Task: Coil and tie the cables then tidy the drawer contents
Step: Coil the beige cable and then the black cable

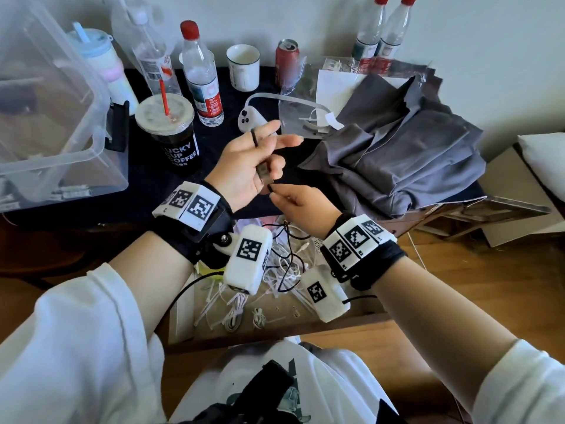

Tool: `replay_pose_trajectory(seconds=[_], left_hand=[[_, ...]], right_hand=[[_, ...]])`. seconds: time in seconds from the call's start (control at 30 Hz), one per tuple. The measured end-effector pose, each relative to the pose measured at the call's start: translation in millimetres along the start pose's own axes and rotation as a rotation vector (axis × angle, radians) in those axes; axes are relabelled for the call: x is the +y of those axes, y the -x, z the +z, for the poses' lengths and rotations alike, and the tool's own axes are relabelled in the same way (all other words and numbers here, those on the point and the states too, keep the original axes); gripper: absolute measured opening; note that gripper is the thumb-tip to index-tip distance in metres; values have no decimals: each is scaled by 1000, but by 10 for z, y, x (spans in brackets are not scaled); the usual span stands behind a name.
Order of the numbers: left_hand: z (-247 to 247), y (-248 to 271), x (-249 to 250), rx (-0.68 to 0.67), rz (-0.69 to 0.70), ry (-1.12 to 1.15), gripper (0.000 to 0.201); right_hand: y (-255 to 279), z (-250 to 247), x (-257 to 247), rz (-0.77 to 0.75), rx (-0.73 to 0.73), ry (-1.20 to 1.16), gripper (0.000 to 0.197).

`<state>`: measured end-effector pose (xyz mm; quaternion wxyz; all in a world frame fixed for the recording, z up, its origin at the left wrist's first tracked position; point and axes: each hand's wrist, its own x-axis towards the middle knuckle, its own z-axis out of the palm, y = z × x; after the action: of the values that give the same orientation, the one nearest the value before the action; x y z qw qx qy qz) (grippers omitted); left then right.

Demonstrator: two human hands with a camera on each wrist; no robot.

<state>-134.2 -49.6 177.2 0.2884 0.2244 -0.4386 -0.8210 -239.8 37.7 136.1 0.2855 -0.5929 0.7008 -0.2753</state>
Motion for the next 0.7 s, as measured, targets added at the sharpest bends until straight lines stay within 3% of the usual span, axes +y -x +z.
replay_pose_trajectory(seconds=[0.23,0.4,0.53,0.7], left_hand=[[-161,-7,-108,-23,-84,-234,46],[-167,46,-130,-82,-215,-383,38],[-99,130,-85,-233,-332,-291,25],[-67,166,-67,-300,-337,-396,26]], right_hand=[[33,-142,-103,-7,-105,188,20],[49,-344,-147,-9,39,110,7],[51,-409,-120,-75,167,2,16],[17,-447,-91,-162,309,-133,27]])
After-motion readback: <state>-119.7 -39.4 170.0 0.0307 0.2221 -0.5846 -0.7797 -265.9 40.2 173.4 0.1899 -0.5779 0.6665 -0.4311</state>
